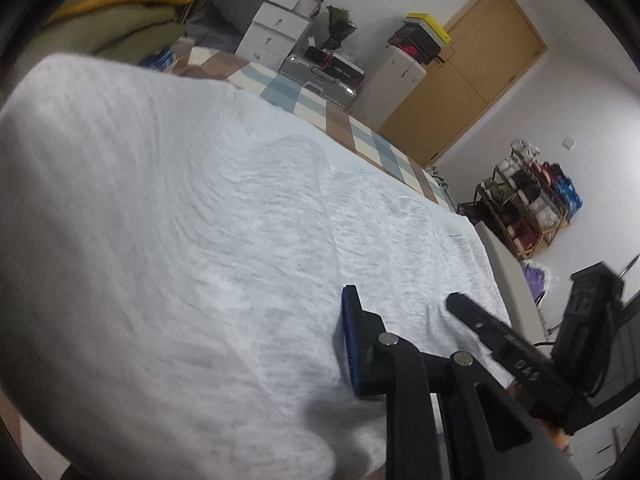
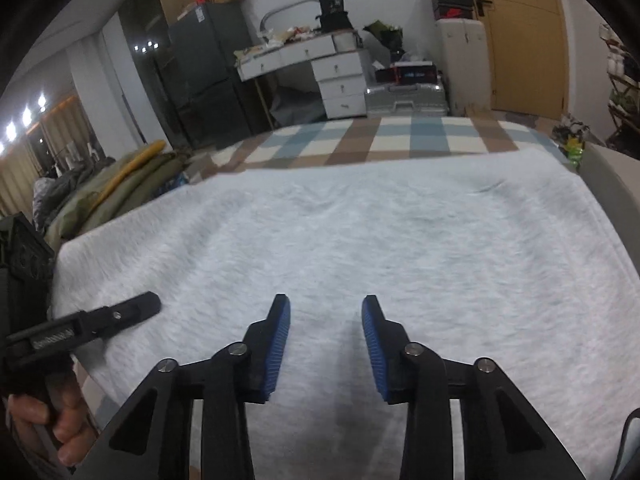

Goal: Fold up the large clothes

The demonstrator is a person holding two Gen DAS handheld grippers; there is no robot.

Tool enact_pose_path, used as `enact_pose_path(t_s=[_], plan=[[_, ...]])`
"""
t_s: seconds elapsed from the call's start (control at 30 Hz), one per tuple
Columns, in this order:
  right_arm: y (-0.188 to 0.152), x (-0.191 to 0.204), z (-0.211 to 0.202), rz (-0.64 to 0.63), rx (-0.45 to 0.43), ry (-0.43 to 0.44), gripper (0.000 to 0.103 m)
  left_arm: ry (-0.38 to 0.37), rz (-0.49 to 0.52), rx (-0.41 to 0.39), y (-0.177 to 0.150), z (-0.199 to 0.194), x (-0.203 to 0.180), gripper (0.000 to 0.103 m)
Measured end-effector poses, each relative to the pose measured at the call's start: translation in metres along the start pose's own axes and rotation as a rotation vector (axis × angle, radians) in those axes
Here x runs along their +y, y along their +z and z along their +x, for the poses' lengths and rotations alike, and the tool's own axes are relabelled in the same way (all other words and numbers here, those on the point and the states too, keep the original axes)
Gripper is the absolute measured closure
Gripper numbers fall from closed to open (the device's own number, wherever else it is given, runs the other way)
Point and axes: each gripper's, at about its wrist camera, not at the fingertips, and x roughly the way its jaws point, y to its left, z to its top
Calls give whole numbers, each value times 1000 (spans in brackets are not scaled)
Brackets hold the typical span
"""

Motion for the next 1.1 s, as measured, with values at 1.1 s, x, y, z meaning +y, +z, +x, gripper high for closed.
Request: enact_pose_path(t_s=[1.1], plan=[[-10,-57,30,233,155,271,93,181,965,-115,-20,6,-170,88]])
